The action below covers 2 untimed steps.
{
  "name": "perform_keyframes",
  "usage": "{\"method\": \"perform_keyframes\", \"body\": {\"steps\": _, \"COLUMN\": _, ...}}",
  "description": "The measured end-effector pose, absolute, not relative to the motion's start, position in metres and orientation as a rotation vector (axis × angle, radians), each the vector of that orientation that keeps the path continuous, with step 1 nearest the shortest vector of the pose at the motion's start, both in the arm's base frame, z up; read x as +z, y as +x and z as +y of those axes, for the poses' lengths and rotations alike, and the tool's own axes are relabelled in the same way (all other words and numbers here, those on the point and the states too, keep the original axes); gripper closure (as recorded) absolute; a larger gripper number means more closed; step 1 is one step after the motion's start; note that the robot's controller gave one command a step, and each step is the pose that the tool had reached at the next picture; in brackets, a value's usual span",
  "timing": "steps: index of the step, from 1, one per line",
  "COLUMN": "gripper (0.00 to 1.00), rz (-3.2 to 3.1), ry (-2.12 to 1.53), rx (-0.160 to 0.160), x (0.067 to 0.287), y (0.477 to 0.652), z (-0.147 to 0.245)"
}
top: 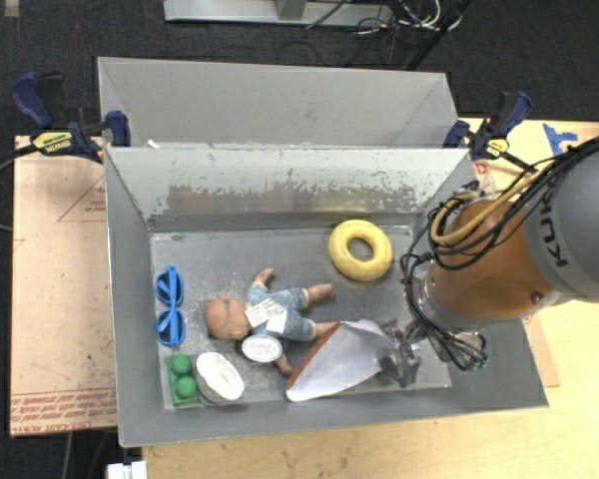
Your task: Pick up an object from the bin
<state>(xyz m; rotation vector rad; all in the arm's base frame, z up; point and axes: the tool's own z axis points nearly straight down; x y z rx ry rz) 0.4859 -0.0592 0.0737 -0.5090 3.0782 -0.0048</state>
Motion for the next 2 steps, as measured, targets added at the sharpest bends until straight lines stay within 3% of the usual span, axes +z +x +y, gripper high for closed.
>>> {"method": "perform_keyframes", "body": {"steps": 1, "gripper": 1.00, "rz": 3.078, "ry": -0.511, "rx": -0.005, "x": 0.074, "y": 0.486, "z": -0.059}}
{"method": "perform_keyframes", "body": {"steps": 2, "gripper": 1.00, "rz": 3.074, "ry": -0.568, "rx": 0.001, "x": 0.110, "y": 0.521, "z": -0.083}}
